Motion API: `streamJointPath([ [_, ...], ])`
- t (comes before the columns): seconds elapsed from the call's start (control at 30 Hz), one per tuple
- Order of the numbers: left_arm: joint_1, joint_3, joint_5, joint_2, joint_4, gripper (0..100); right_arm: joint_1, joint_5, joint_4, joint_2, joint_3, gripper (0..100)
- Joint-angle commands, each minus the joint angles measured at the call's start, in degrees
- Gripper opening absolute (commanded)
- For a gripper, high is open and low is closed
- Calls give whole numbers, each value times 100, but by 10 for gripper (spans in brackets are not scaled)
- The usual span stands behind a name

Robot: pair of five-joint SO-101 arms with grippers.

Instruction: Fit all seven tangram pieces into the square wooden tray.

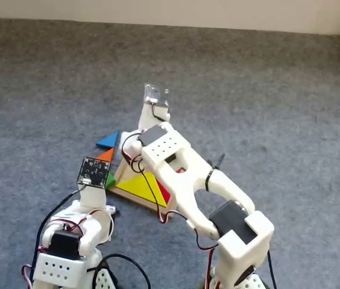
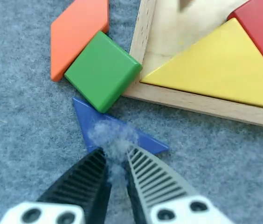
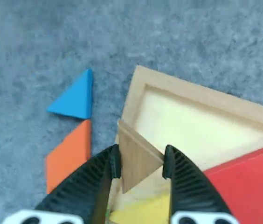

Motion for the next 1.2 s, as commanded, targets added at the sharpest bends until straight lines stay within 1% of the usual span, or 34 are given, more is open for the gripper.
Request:
streamJointPath([
  [0.0, -13, 119, 62, -224, 26, 17, -92, -308, -629, -145, 48, 126],
  [0.17, -13, 119, 62, -224, 26, 17, -110, -308, -1147, -145, 470, 132],
  [0.33, -13, 119, 62, -224, 26, 17, -154, -316, -1130, -154, 541, 251],
  [0.53, -13, 119, 62, -224, 26, 17, -242, -299, -734, -251, 602, 263],
  [0.67, -13, 119, 62, -224, 26, 17, 110, -290, -233, -927, 655, 263],
  [0.7, -13, 119, 62, -224, 26, 17, 207, -202, -48, -1112, 655, 263],
  [0.77, -13, 119, 62, -224, 26, 17, 382, 211, 295, -1437, 655, 262],
  [0.83, -13, 119, 62, -224, 26, 17, 567, 598, 505, -1640, 664, 234],
  [0.9, -13, 119, 62, -224, 26, 17, 804, 1029, 532, -1692, 664, 163],
  [1.0, -13, 119, 62, -224, 26, 17, 1121, 1996, 426, -1675, 664, 22],
  [1.03, -13, 119, 62, -224, 26, 17, 1191, 2295, 365, -1675, 681, 0],
  [1.07, -13, 119, 62, -224, 26, 17, 1253, 2523, 330, -1675, 787, 12],
  [1.1, -13, 119, 62, -224, 26, 17, 1279, 2585, 303, -1675, 919, 18],
  [1.17, -13, 119, 62, -224, 26, 17, 1270, 2576, -66, -1675, 1235, 8],
])
